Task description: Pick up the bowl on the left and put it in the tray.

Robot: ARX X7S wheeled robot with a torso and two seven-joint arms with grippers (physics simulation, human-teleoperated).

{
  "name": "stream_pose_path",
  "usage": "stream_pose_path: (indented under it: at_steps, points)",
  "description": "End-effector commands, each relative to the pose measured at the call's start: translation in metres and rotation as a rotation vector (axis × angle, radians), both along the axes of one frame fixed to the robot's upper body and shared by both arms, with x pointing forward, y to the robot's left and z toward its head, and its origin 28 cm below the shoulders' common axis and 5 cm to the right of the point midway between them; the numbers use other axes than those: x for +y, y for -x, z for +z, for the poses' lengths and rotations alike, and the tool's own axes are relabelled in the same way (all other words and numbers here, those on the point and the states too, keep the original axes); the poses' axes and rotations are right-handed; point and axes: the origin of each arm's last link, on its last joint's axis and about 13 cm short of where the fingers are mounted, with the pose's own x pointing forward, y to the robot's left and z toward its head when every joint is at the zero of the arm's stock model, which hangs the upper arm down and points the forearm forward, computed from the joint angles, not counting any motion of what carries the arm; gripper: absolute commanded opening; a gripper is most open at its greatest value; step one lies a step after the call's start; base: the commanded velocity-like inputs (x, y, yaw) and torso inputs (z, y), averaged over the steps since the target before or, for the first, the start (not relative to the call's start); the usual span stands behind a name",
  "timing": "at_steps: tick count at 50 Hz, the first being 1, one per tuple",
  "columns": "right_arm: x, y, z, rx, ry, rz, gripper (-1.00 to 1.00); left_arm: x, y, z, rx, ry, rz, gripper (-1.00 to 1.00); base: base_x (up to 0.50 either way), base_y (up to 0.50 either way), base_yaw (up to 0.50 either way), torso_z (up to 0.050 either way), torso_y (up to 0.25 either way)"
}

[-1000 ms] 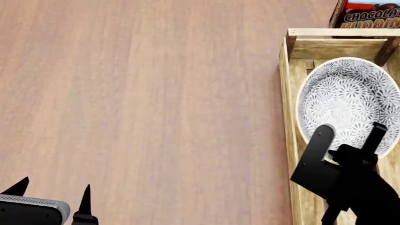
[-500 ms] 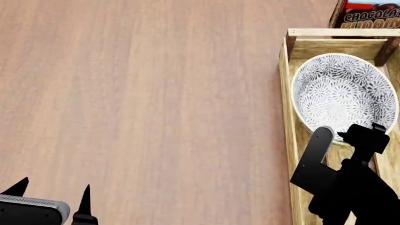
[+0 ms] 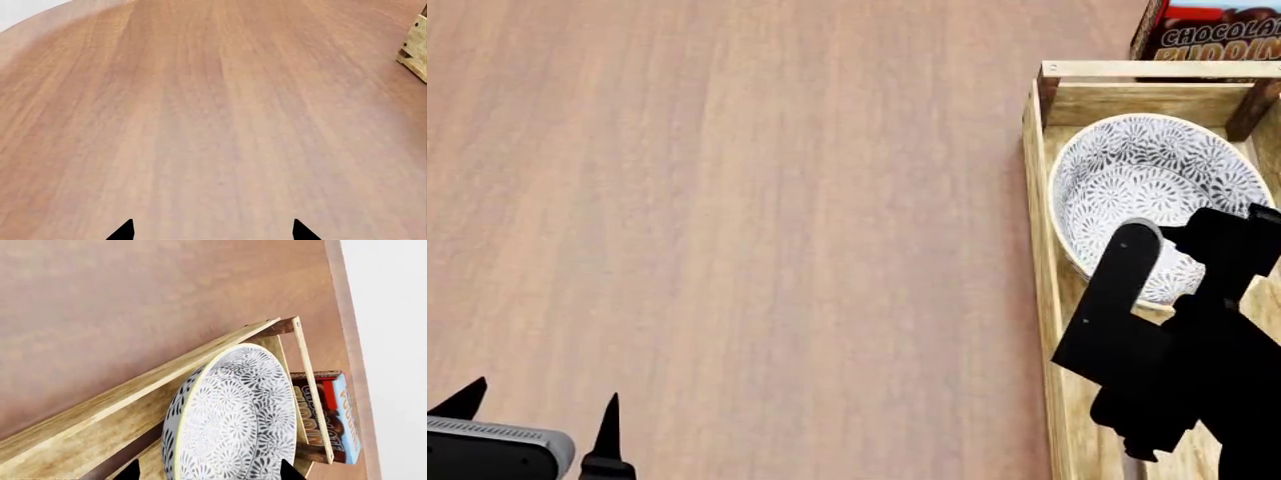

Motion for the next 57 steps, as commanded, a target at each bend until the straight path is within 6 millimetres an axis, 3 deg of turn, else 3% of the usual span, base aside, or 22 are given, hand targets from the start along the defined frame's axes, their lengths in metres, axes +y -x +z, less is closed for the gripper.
stream_pose_path:
  at_steps: [1,7,11,17,22,28,30,36,37,48,57]
  points:
    - [0.008,0.026,0.030,-0.066,0.026,0.057,1.00,0.000,-0.003,0.002,-0.028,0.042,-0.013,1.00,0.00,0.00,0.00,0.000,0.000]
    - [0.012,0.050,0.029,-0.161,-0.062,0.098,1.00,0.001,-0.002,0.003,-0.029,0.040,-0.010,1.00,0.00,0.00,0.00,0.000,0.000]
    - [0.020,0.063,0.016,-0.269,-0.141,0.094,1.00,0.001,-0.001,0.004,-0.043,0.030,-0.010,1.00,0.00,0.00,0.00,0.000,0.000]
    - [0.032,0.076,-0.008,-0.530,-0.387,-0.049,1.00,0.001,0.001,0.003,-0.068,0.004,-0.001,1.00,0.00,0.00,0.00,0.000,0.000]
    - [0.049,0.097,-0.029,-0.640,-0.659,-0.149,1.00,0.002,0.002,0.000,-0.098,-0.009,0.011,1.00,0.00,0.00,0.00,0.000,0.000]
    - [0.063,0.107,-0.055,-0.709,-0.899,-0.232,1.00,0.005,0.007,-0.011,-0.107,0.015,0.014,1.00,0.00,0.00,0.00,0.000,0.000]
    - [0.071,0.115,-0.080,-0.659,-1.022,-0.262,1.00,0.007,0.011,-0.019,-0.113,0.037,0.004,1.00,0.00,0.00,0.00,0.000,0.000]
    - [0.086,0.130,-0.122,-0.637,-1.176,-0.205,1.00,0.009,0.019,-0.046,-0.106,0.052,-0.002,1.00,0.00,0.00,0.00,0.000,0.000]
    - [0.091,0.131,-0.136,-0.562,-1.237,-0.208,1.00,0.009,0.021,-0.053,-0.096,0.052,0.003,1.00,0.00,0.00,0.00,0.000,0.000]
    - [0.099,0.140,-0.164,-0.426,-1.454,-0.260,1.00,0.011,0.026,-0.069,-0.080,0.072,-0.001,1.00,0.00,0.00,0.00,0.000,0.000]
    - [0.107,0.149,-0.189,-0.337,-1.463,-0.258,1.00,0.009,0.030,-0.088,-0.065,0.069,-0.018,1.00,0.00,0.00,0.00,0.000,0.000]
